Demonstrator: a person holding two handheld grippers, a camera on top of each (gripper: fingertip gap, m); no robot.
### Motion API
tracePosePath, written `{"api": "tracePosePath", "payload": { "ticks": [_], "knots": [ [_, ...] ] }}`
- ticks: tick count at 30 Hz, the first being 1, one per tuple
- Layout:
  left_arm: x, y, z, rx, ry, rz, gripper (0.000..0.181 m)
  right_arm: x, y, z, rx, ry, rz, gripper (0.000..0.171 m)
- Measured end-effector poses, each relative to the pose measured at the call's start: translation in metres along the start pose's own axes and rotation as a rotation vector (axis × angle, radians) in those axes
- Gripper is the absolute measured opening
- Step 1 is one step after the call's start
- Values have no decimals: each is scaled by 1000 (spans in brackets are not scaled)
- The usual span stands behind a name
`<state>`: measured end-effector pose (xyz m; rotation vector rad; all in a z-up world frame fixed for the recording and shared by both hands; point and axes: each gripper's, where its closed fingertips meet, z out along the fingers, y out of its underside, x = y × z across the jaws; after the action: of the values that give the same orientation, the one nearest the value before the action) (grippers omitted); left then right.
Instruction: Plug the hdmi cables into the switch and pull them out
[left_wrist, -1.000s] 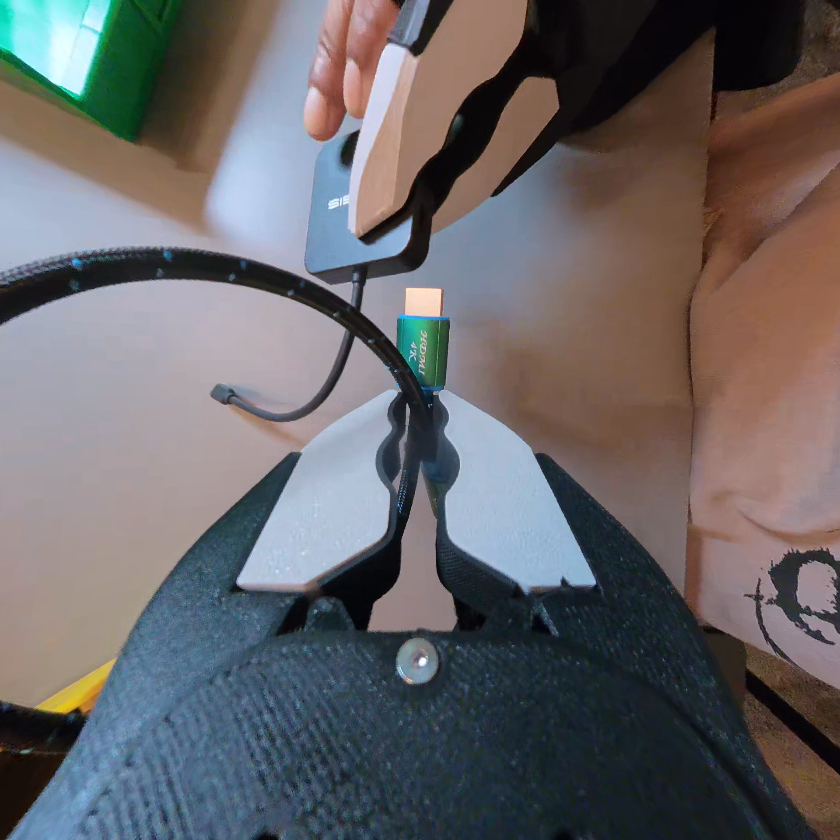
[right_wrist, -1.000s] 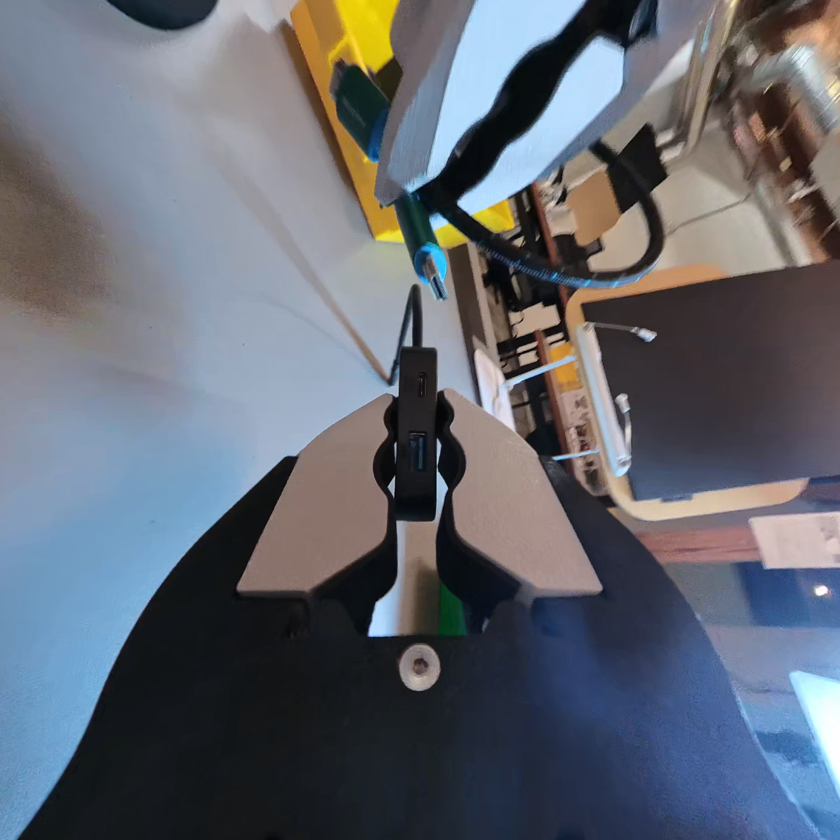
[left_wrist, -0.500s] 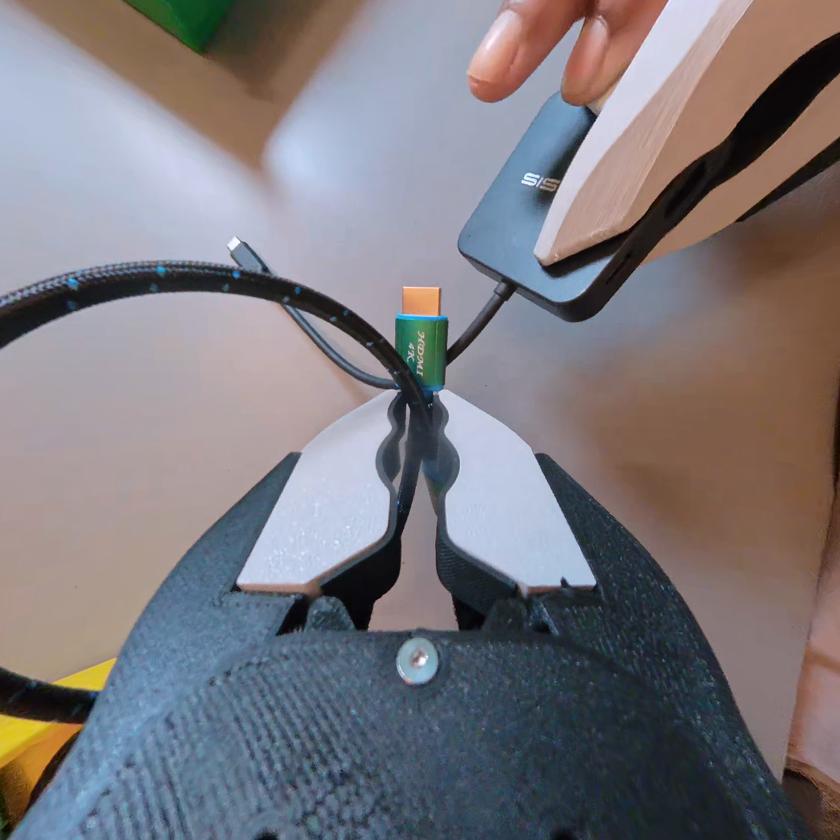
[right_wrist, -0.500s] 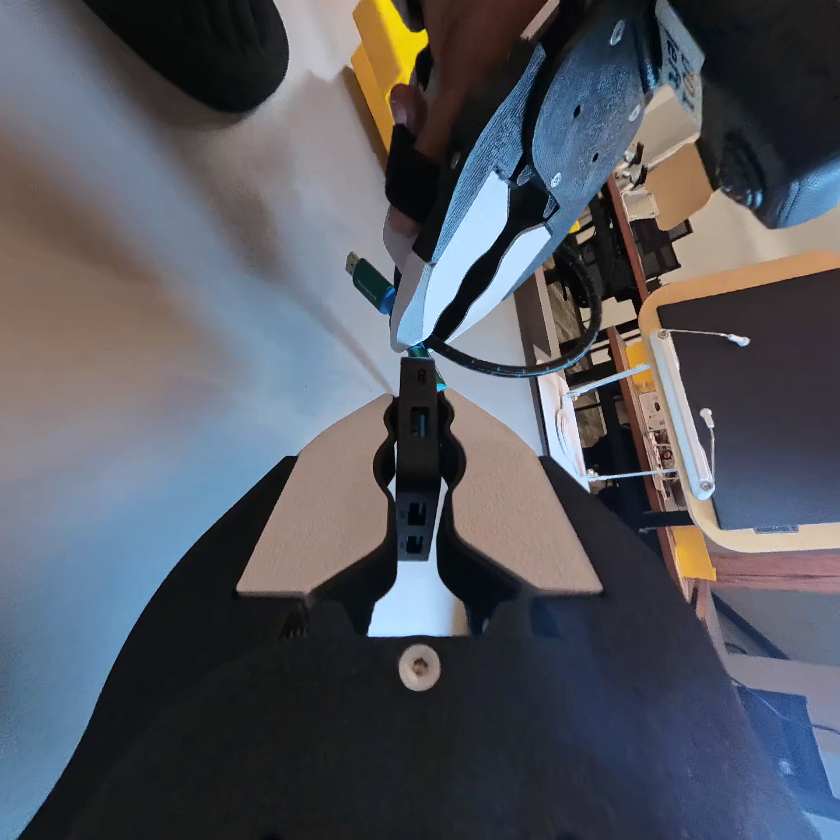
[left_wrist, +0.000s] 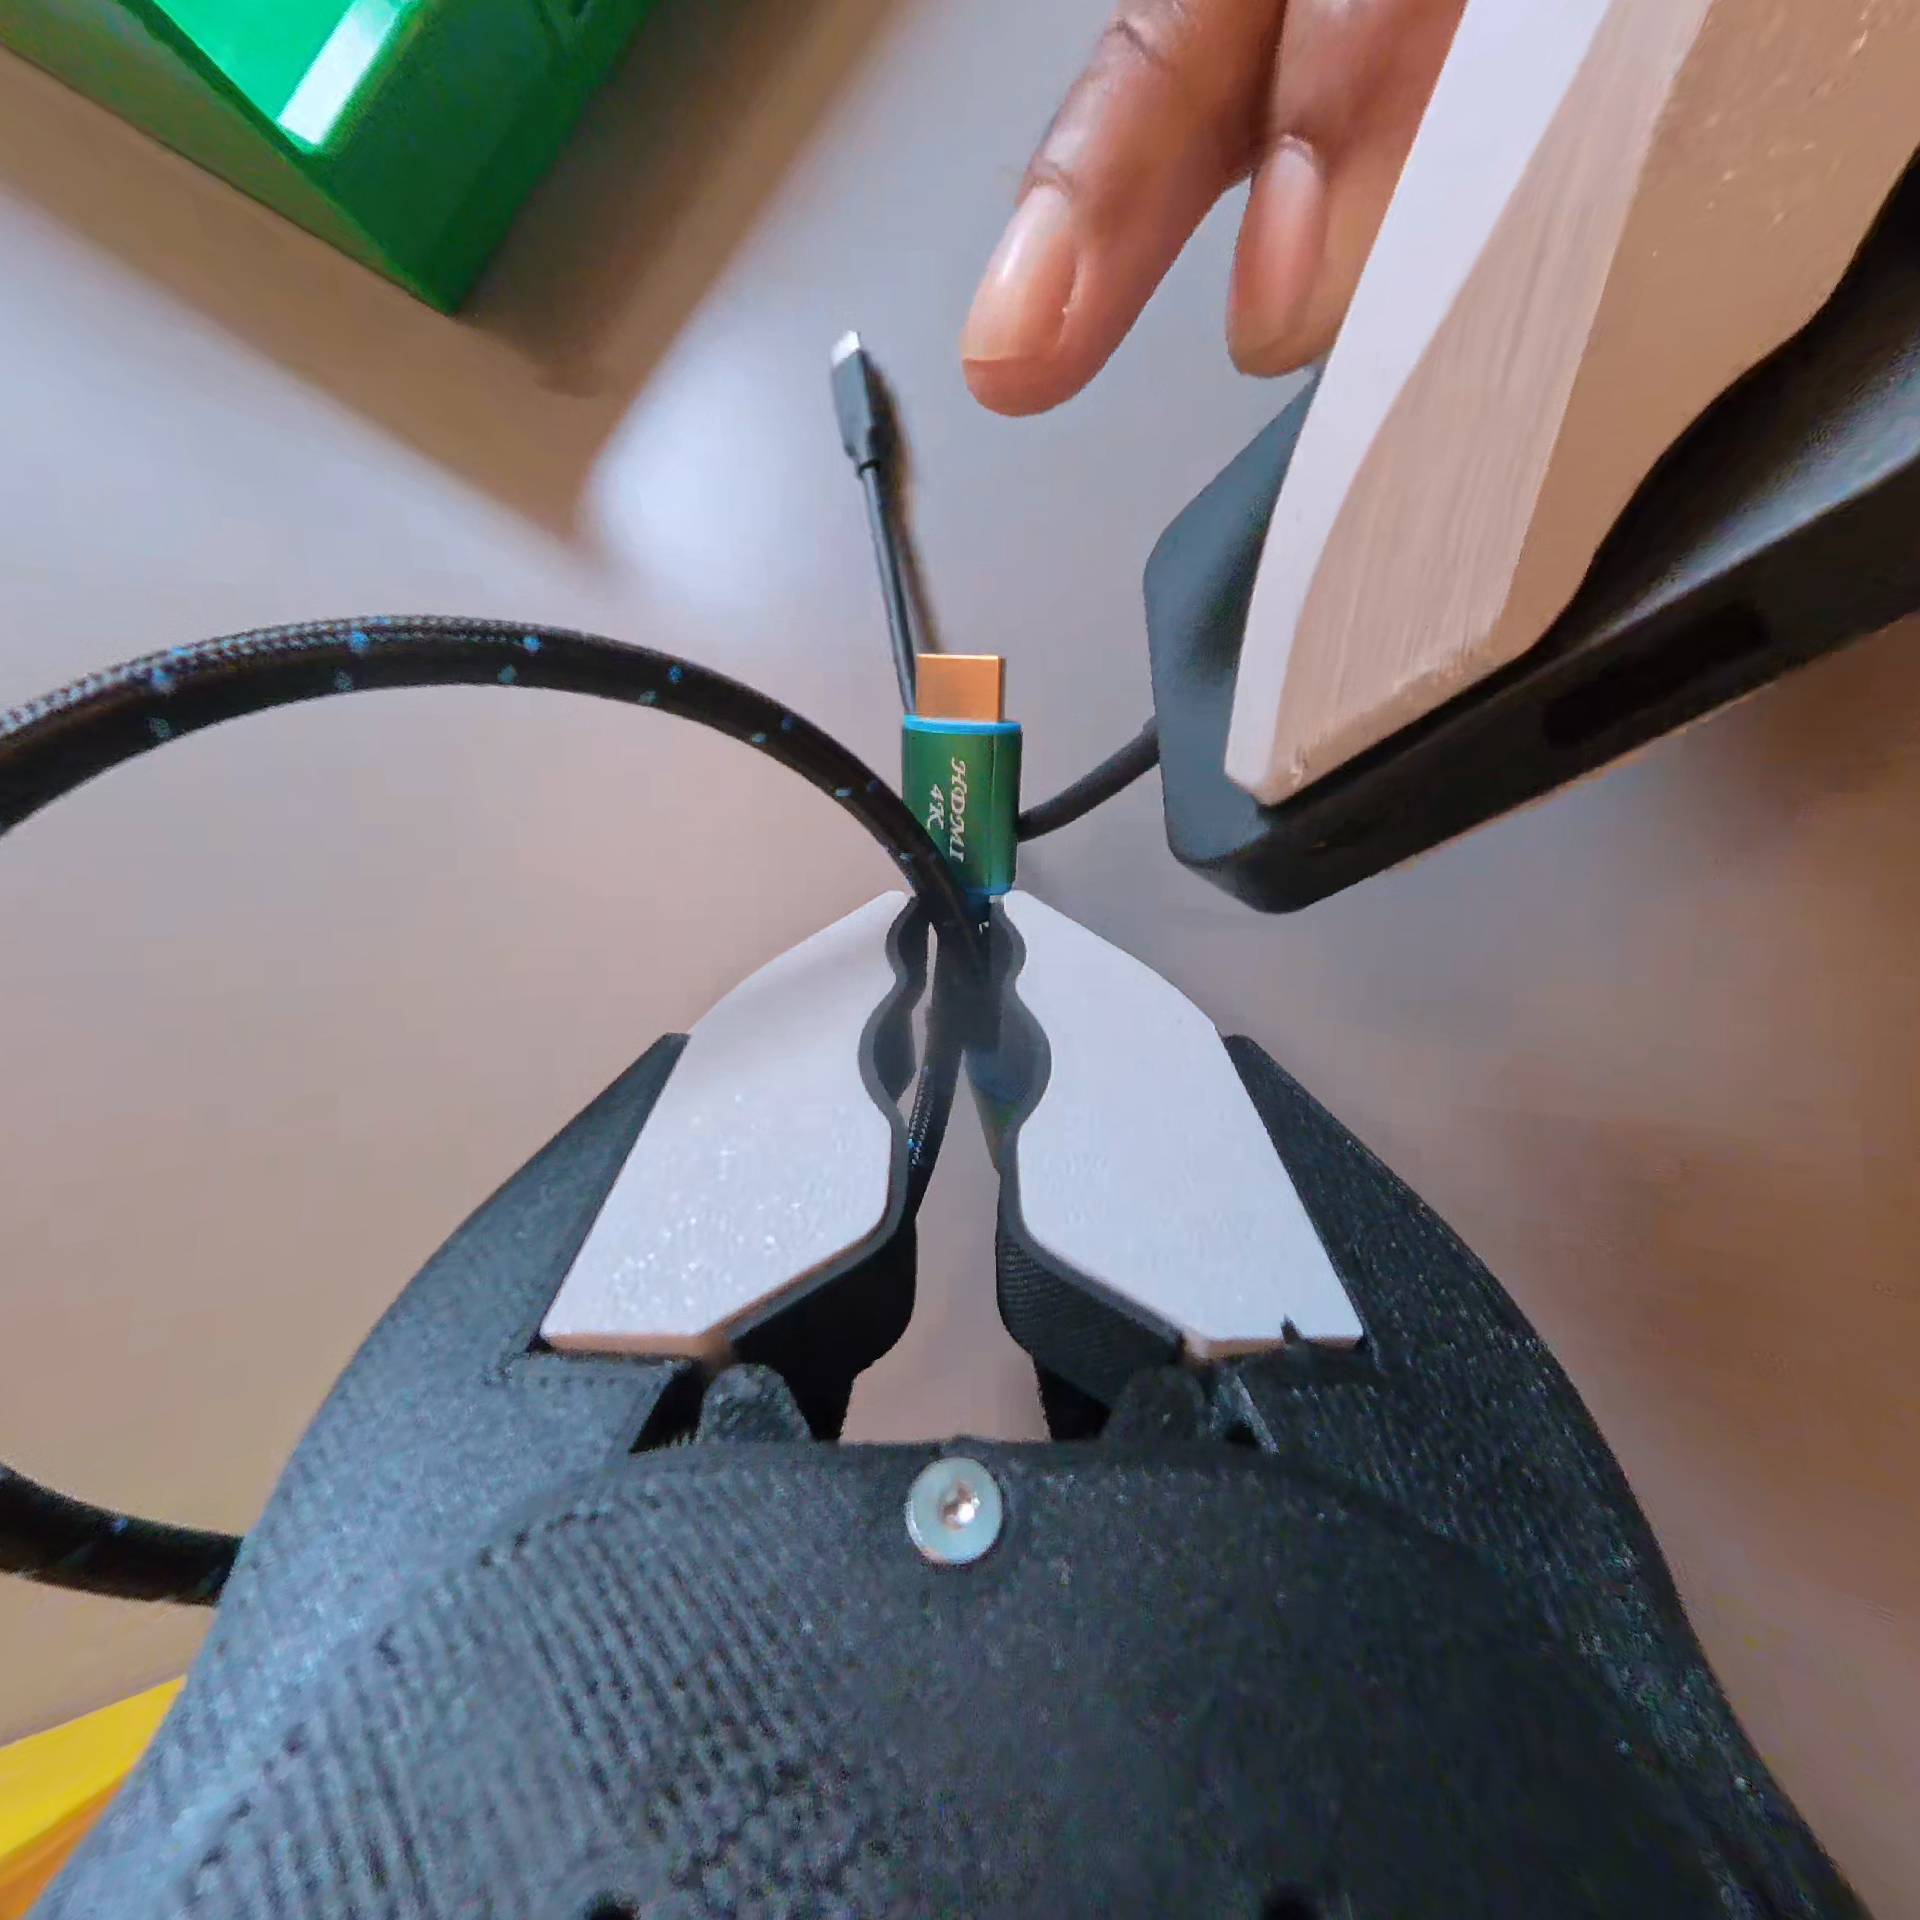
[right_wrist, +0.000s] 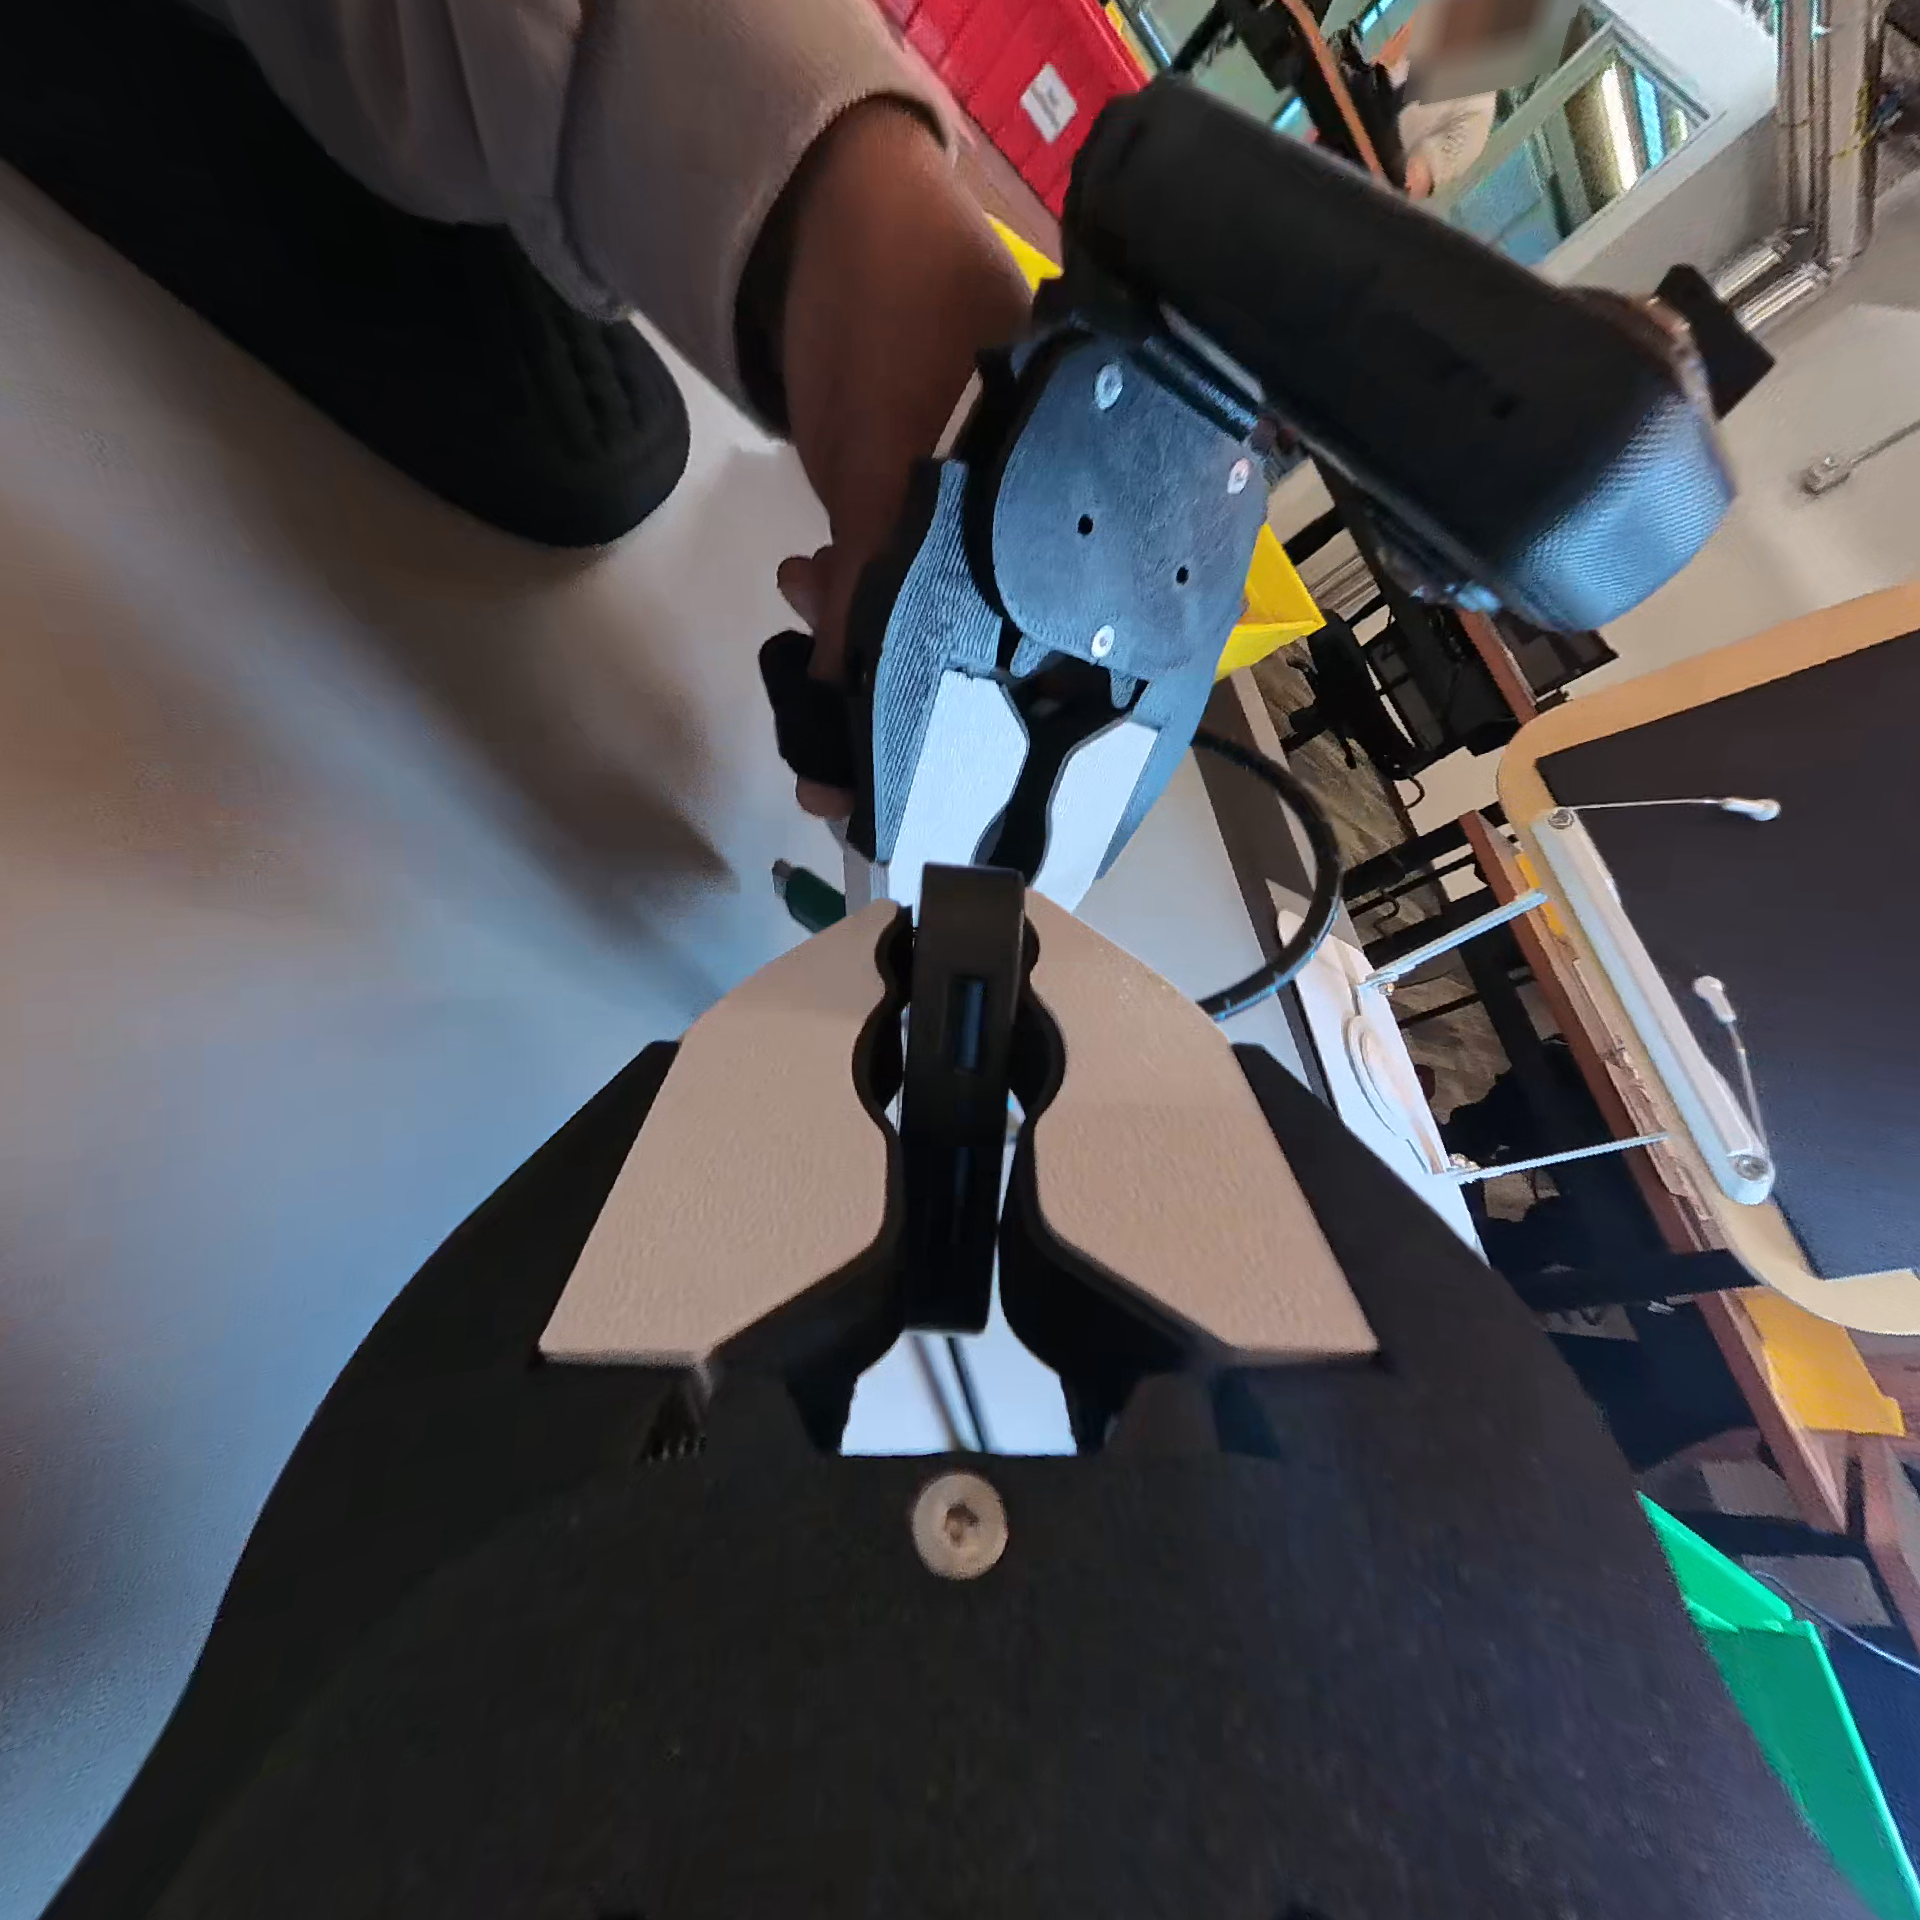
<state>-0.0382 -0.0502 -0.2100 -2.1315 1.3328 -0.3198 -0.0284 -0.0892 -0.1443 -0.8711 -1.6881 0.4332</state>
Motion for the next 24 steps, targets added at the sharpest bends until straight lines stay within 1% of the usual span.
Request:
{"api": "tracePosePath", "payload": {
  "ticks": [1, 3, 7, 10, 11, 15, 19, 22, 23, 24],
  "knots": [
    [1, -2, 2, 10, 3, 3, 12, 1, 0, 0, 1, 1, 4, 15],
    [0, -4, 3, 22, 2, 12, 12, 2, 0, -1, 1, 7, 0, 15],
    [-1, -5, 1, 77, 31, -33, 12, 7, -1, -4, 28, 19, 36, 15],
    [-6, -3, -8, 107, 11, -40, 12, 16, -7, -11, 93, 49, 72, 15],
    [-7, -4, -13, 127, 8, -43, 12, 23, -10, -16, 136, 62, 121, 15],
    [-14, -8, -40, 209, -24, -52, 12, 61, -13, -44, 365, 58, 509, 14],
    [-25, -6, -58, 262, -85, -55, 11, 96, -6, -72, 635, 1, 908, 15],
    [-32, -2, -62, 289, -96, -71, 11, 115, -3, -89, 862, -89, 1204, 14],
    [-31, -1, -60, 298, -80, -70, 11, 119, 2, -89, 906, -122, 1305, 14],
    [-28, -1, -56, 307, -56, -66, 11, 121, 9, -85, 913, -151, 1396, 14]
  ]
}}
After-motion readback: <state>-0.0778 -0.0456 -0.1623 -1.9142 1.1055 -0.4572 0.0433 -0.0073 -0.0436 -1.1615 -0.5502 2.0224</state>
